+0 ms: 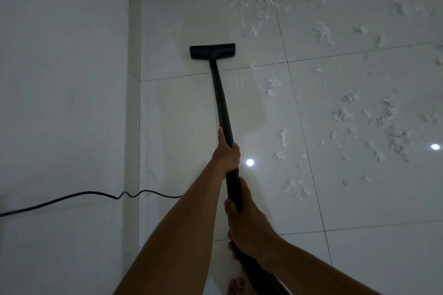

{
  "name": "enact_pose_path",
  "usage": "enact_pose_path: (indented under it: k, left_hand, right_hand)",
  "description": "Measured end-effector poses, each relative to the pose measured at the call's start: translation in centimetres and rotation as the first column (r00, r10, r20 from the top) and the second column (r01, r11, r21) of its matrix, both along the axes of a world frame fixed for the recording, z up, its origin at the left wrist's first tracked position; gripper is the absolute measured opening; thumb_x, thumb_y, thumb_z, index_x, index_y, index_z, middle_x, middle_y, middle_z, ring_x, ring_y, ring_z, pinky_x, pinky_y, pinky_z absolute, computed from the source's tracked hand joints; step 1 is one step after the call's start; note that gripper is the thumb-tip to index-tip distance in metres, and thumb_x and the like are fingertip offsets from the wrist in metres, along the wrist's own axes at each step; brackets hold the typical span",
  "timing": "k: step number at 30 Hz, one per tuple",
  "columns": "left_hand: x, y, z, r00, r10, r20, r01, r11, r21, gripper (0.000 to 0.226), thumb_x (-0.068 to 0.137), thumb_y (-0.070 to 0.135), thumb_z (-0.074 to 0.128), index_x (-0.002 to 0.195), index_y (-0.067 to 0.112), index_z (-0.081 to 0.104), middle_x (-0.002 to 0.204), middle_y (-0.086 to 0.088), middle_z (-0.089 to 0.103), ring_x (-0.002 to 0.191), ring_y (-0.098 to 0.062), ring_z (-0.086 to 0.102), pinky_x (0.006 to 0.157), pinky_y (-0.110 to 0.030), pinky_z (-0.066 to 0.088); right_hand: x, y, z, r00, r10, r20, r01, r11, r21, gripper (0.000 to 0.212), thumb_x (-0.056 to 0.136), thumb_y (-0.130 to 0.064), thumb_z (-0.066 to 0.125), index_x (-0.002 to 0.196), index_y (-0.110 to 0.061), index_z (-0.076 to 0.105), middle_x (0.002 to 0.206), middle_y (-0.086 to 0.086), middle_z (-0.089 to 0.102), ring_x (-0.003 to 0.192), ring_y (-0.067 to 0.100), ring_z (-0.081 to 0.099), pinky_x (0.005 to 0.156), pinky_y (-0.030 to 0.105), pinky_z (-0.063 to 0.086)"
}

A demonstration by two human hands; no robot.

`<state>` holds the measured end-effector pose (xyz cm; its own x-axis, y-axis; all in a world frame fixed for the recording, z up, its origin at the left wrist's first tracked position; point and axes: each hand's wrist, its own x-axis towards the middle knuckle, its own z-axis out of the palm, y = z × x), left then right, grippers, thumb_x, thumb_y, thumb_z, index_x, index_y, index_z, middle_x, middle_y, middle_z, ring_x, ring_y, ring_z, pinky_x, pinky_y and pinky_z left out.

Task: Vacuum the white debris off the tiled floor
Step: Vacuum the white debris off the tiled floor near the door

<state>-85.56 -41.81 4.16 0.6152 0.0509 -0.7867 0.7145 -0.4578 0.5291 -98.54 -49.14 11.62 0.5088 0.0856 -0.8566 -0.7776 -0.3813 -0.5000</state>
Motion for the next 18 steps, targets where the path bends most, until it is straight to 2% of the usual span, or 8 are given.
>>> enact_pose_path:
  k: [5, 8, 13, 18]
  left_hand:
    - [3.8, -0.9, 0.7, 1.0, 0.007, -0.007, -0.007, 1.0, 0.003, 0.07, 0.108, 0.027, 0.035, 0.158, 0.037, -0.013, 0.148, -0.012, 0.045, 0.086, -0.017, 0.054, 0.09, -0.038, 0.049]
    - [5.5, -1.4, 1.4, 1.0, 0.02, -0.003, -0.02, 1.0, 0.008, 0.069, 0.108, 0.028, 0.035, 0.158, 0.036, -0.013, 0.148, -0.011, 0.046, 0.078, -0.013, 0.052, 0.083, -0.034, 0.047]
    - [7.5, -1.5, 1.6, 0.999, 0.03, -0.013, -0.03, 0.999, 0.024, 0.068, 0.108, 0.031, 0.033, 0.157, 0.037, -0.014, 0.145, -0.012, 0.048, 0.076, -0.015, 0.055, 0.081, -0.036, 0.05]
    - [10.2, -0.7, 1.7, 1.0, 0.008, -0.011, -0.008, 0.999, 0.037, 0.068, 0.108, 0.032, 0.033, 0.157, 0.038, -0.014, 0.148, -0.011, 0.046, 0.077, -0.014, 0.053, 0.087, -0.037, 0.05]
  right_hand:
    - [4.0, -1.1, 1.0, 0.999, -0.04, -0.013, 0.04, 0.998, 0.044, 0.065, 0.108, -0.042, 0.038, 0.154, -0.058, -0.004, 0.085, 0.008, 0.067, 0.06, 0.017, 0.065, 0.054, 0.029, 0.058]
    - [5.9, -1.6, 1.7, 0.999, -0.028, -0.026, 0.029, 0.999, 0.031, 0.065, 0.107, -0.042, 0.038, 0.154, -0.057, -0.004, 0.091, 0.01, 0.066, 0.06, 0.018, 0.064, 0.053, 0.028, 0.057]
    - [8.0, -1.8, 1.8, 1.0, 0.032, -0.001, -0.032, 1.0, 0.0, 0.065, 0.108, -0.043, 0.034, 0.157, -0.052, -0.007, 0.102, 0.004, 0.066, 0.059, 0.013, 0.063, 0.047, 0.024, 0.05]
    - [10.5, -0.7, 1.8, 1.0, -0.004, 0.016, 0.004, 1.0, 0.025, 0.064, 0.108, -0.044, 0.034, 0.155, -0.055, -0.008, 0.097, 0.008, 0.067, 0.049, 0.012, 0.059, 0.043, 0.021, 0.049]
